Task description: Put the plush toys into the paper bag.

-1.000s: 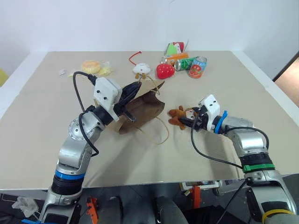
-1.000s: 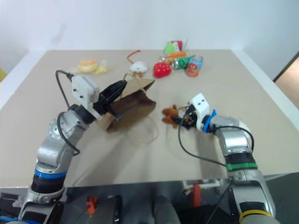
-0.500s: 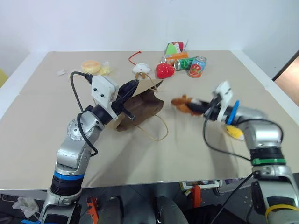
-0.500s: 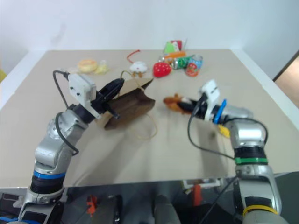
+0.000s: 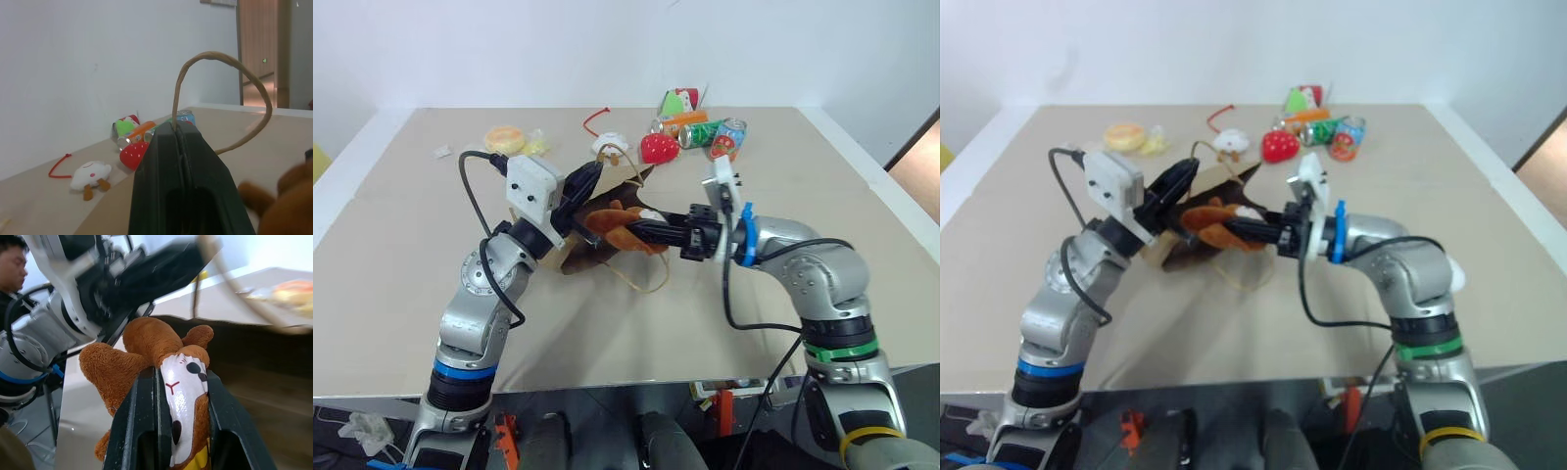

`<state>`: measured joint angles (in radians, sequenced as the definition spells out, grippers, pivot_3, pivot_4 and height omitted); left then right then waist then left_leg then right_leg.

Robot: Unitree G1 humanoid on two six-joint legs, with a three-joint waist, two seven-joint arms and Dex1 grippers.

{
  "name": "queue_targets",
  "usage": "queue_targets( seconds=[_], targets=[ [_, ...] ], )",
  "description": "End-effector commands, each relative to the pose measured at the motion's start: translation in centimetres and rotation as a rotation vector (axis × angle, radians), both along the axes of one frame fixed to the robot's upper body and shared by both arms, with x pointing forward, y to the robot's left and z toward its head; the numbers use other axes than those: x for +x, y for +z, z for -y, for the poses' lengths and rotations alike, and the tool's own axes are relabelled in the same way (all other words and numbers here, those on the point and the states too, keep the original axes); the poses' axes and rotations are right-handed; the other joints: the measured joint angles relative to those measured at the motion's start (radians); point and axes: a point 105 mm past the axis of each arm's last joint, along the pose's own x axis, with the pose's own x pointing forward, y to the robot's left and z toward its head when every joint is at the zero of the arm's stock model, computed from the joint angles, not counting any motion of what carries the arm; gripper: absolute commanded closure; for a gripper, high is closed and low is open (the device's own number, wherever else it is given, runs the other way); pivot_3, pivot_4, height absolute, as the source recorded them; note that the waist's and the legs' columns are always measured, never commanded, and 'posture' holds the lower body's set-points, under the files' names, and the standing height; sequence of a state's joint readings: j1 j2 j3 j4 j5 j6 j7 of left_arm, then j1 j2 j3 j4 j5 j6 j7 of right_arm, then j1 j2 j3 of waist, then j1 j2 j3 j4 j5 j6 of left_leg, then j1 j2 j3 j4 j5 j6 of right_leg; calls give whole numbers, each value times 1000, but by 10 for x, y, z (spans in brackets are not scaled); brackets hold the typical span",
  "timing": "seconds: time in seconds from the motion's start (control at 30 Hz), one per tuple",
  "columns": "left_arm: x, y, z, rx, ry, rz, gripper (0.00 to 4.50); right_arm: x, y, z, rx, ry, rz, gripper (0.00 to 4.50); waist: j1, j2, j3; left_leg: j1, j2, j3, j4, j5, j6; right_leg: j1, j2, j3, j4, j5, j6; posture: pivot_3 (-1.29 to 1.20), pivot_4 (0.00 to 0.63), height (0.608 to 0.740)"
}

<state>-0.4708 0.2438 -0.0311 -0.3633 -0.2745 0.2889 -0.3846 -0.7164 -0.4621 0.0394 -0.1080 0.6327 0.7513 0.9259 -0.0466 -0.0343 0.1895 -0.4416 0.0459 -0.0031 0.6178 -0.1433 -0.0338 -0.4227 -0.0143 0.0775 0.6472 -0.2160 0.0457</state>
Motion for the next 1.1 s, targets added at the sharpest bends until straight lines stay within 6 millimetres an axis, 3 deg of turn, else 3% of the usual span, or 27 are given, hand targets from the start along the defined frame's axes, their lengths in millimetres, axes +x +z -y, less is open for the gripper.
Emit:
queue_targets(
  seconds=[0.03,0.2,0.43,0.47,0.53,0.63,0.67,0.7,0.8,0.9,0.97,1.1],
  targets=[
    [-8,17,7,-25,-17,69,4500,16,5,-10,-34,-51,146,4048,2,0,0,0,0,0,0,0,0,0,0,0,0,0,0,0,150,740],
    [-9,18,12,-39,-26,67,4500,34,-13,-28,-127,-79,236,4048,1,0,0,0,0,0,-2,0,0,-1,1,0,0,1,2,0,150,740],
    [-7,18,14,-44,-19,62,4500,46,-16,-41,-165,-98,291,4048,0,0,0,0,1,0,-2,0,0,-1,2,0,0,2,4,0,150,740],
    [-7,18,14,-44,-19,62,4500,47,-16,-42,-161,-100,284,3070,0,0,0,0,1,0,-2,0,0,-1,2,0,0,2,3,0,150,740],
    [-7,18,15,-44,-21,60,4500,47,-13,-42,-149,-94,288,2419,0,0,0,0,1,0,-2,0,0,-1,2,0,0,2,3,0,150,740],
    [-7,16,15,-41,-22,56,4500,43,-5,-37,-127,-84,287,954,0,0,0,-1,1,0,-2,0,0,-1,1,0,0,2,4,0,150,740],
    [-7,16,15,-40,-22,55,4500,42,-2,-35,-119,-79,283,830,0,0,0,-1,1,0,-2,0,0,-1,1,0,0,3,4,0,150,740],
    [-7,16,14,-38,-21,54,4500,37,5,-27,-92,-61,265,82,0,0,0,-1,1,-1,-2,0,0,-1,1,0,0,3,4,0,150,740],
    [-6,16,11,-32,-16,55,4500,24,19,0,-51,-16,230,82,1,0,0,-1,1,-1,-2,0,0,-1,1,0,0,2,3,0,150,740],
    [-5,16,9,-27,-13,55,4500,27,30,38,-21,-96,167,82,5,0,0,-1,0,-1,-1,0,0,-1,1,0,0,1,0,0,150,740],
    [-6,16,8,-21,-14,58,4500,37,30,74,-36,-237,144,82,4,0,0,-1,0,-1,-1,0,0,-1,0,0,0,0,-1,0,150,740],
    [-6,14,7,-12,-17,56,4500,54,12,177,-170,-657,147,82,9,0,0,-1,0,-1,-1,0,0,-1,0,0,0,0,-1,0,150,740]
  ],
)
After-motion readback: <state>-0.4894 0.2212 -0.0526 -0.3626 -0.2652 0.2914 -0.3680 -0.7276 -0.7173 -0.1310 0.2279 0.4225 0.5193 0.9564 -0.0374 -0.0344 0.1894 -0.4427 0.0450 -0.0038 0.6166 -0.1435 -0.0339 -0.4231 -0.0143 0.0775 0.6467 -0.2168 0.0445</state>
